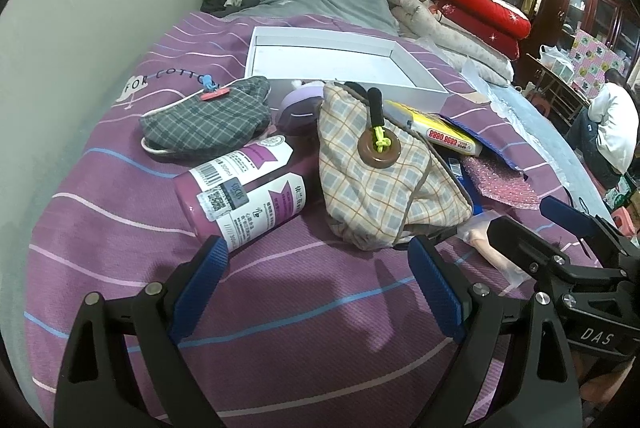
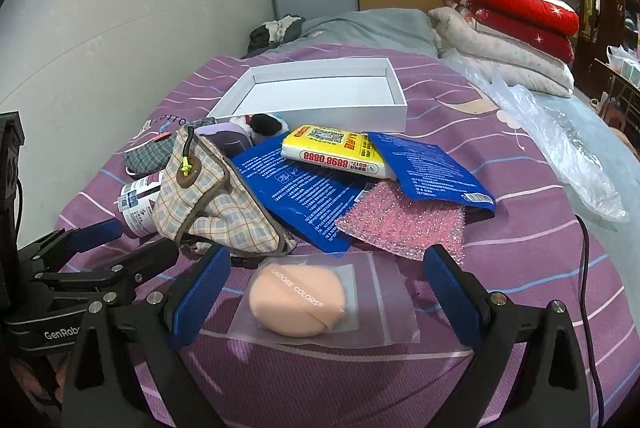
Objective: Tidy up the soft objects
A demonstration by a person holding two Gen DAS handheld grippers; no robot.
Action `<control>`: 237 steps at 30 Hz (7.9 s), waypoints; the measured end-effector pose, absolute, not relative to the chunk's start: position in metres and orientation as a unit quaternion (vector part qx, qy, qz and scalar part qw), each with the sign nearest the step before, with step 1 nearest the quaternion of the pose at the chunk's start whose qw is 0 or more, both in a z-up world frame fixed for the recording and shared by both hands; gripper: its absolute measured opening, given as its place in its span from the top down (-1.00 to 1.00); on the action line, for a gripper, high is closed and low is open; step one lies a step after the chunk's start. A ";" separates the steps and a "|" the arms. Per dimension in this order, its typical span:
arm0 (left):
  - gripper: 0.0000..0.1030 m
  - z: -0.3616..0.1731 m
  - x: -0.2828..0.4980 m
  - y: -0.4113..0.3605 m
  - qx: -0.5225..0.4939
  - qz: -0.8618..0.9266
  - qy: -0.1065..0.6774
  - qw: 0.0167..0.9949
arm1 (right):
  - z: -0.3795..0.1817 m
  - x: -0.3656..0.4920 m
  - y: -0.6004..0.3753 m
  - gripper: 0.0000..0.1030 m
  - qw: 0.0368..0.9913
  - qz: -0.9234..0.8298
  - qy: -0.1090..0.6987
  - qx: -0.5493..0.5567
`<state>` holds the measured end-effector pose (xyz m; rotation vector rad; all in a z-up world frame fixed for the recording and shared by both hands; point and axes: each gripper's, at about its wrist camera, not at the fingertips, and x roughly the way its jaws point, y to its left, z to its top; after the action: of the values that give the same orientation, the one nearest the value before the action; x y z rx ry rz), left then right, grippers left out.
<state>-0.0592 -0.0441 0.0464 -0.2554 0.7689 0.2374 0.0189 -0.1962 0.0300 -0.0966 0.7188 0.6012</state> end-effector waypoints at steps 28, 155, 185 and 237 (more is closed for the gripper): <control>-0.22 0.039 -0.058 -0.028 -0.196 0.051 0.388 0.899 | 0.019 0.026 -0.195 -0.69 0.871 0.318 0.372 -0.050; -0.13 0.083 0.123 0.082 -0.395 0.240 0.422 0.780 | 0.017 0.250 -0.069 -0.61 0.820 0.334 0.463 0.040; 0.83 0.048 0.159 0.072 -0.352 0.182 0.456 0.797 | -0.007 0.265 -0.062 0.67 0.818 0.191 0.543 0.007; 0.30 0.082 0.147 -0.004 -0.300 0.006 0.541 0.785 | 0.041 0.222 -0.226 -0.75 0.785 0.248 0.566 0.039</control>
<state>0.1473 -0.0041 0.0819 -0.6470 1.1675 0.0131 0.2218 -0.2259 0.0411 0.0842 1.2210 0.5349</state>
